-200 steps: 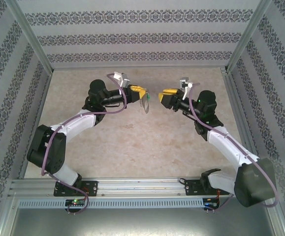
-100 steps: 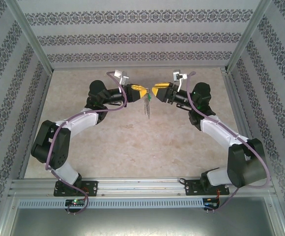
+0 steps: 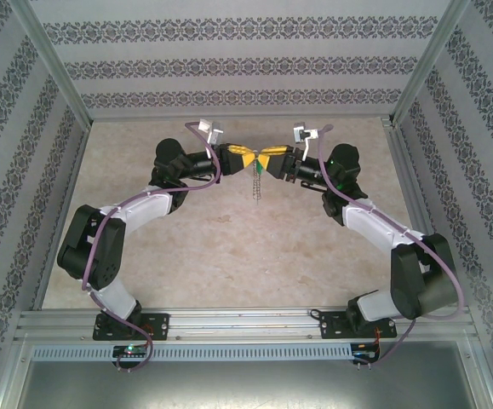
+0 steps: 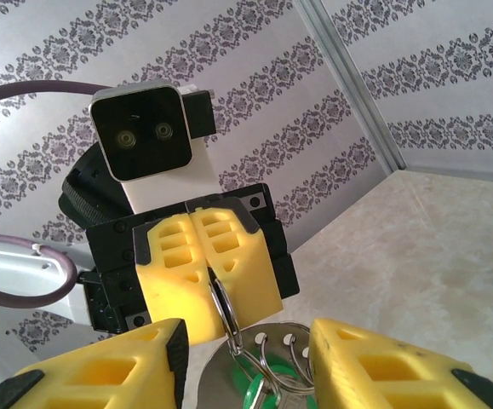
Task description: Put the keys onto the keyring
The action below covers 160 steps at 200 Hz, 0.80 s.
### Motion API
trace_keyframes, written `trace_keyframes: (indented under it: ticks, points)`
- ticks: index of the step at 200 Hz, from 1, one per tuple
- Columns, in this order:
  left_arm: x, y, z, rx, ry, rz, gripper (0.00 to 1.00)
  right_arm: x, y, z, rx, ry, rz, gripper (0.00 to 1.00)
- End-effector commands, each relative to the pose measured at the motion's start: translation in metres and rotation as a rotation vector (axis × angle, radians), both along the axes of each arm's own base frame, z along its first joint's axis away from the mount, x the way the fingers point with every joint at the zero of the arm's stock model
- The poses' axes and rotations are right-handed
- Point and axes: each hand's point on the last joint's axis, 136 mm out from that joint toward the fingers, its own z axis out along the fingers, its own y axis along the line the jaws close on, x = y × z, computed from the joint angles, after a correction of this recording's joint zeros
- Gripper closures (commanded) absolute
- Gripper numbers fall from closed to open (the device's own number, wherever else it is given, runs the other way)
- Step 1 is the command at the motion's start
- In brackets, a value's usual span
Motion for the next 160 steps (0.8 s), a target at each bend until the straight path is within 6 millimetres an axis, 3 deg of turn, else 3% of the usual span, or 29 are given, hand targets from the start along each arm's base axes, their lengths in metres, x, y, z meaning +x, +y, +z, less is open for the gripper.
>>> trace_keyframes:
  ticks: [1,29,63,160]
  points:
    - [-0.002,0.004,0.023,-0.039,-0.091,-0.009,1.00,-0.007,0.007,0.012,0.019,-0.050,0.046,0.59]
    - [-0.002,0.004,0.023,-0.039,-0.087,-0.008,1.00,-0.007,0.010,0.013,0.022,-0.051,0.054,0.65]
    - [-0.003,0.004,0.021,-0.036,-0.084,-0.012,1.00,-0.008,0.012,0.014,0.025,-0.052,0.061,0.66]
    - [-0.002,0.003,0.011,-0.029,-0.059,-0.016,1.00,-0.008,0.012,0.020,0.035,-0.060,0.056,0.84]
